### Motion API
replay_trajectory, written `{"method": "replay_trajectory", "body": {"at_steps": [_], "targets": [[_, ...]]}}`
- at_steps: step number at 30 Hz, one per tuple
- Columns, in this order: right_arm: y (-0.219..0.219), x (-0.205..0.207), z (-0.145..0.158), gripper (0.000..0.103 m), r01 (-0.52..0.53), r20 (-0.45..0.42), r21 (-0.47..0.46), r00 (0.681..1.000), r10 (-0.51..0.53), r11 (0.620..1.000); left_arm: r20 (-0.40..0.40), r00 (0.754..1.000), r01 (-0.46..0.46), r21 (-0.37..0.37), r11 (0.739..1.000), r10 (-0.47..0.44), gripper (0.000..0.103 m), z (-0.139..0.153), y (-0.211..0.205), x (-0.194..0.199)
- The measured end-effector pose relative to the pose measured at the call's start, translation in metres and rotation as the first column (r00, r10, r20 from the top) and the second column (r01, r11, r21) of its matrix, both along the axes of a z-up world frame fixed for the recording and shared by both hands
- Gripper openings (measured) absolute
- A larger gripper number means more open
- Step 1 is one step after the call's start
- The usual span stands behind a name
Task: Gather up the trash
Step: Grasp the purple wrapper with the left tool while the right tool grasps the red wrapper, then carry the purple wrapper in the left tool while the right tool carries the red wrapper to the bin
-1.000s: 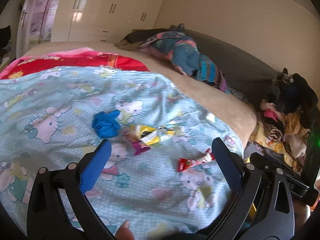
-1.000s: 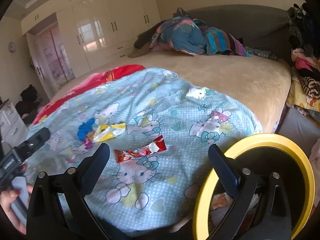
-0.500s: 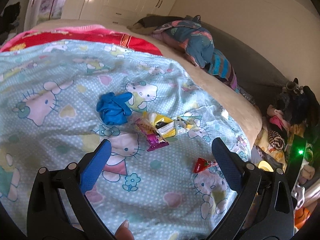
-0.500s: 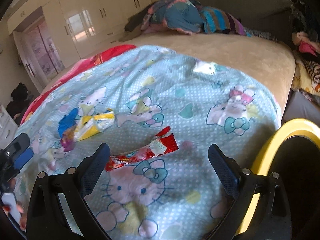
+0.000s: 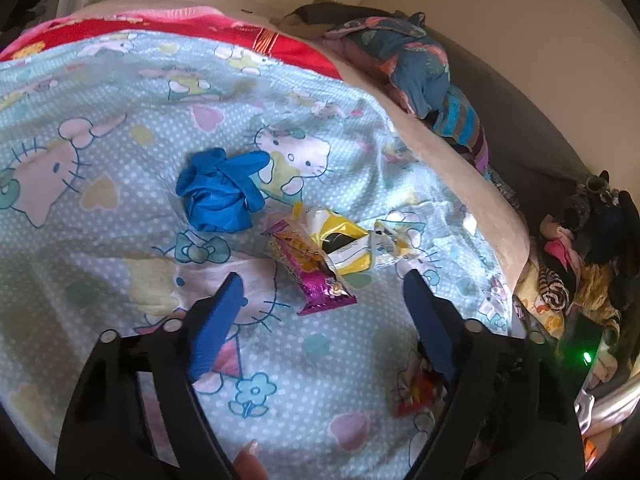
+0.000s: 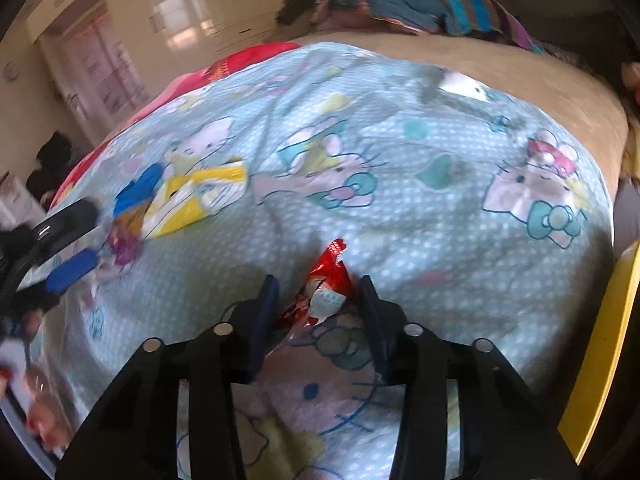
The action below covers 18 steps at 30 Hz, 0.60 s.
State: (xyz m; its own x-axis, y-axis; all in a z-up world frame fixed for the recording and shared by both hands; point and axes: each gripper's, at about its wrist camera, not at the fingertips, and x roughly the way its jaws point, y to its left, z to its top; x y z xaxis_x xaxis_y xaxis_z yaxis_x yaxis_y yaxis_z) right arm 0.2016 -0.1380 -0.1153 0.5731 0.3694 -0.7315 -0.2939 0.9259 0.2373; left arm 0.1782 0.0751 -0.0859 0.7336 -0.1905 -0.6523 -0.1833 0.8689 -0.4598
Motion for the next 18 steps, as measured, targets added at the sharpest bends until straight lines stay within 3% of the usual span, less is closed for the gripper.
{"method": "replay_trajectory", "body": {"at_steps": [4,7,18], "targets": [[0.007,-0.011,0.006,0.029,-0.065,0.03,0.024,0.998,0.064,0.998,-0.038,0.999,0.001,-0.027,1.0,-0.002,0.049,-0.01,0.003,0.007],[0.014,-0.021,0.013,0.028,-0.119,0.056,0.03,0.992,0.118,0.992,-0.049,0.999,0.002,-0.057,0.998,-0.005,0.028,-0.015,0.006,0.007],[0.007,-0.043,0.037,0.027,-0.139,0.114,0.067,0.985,0.131,0.988,0.015,1.0,0.015,-0.056,0.998,-0.014,0.025,0.002,0.01,-0.024]]}}
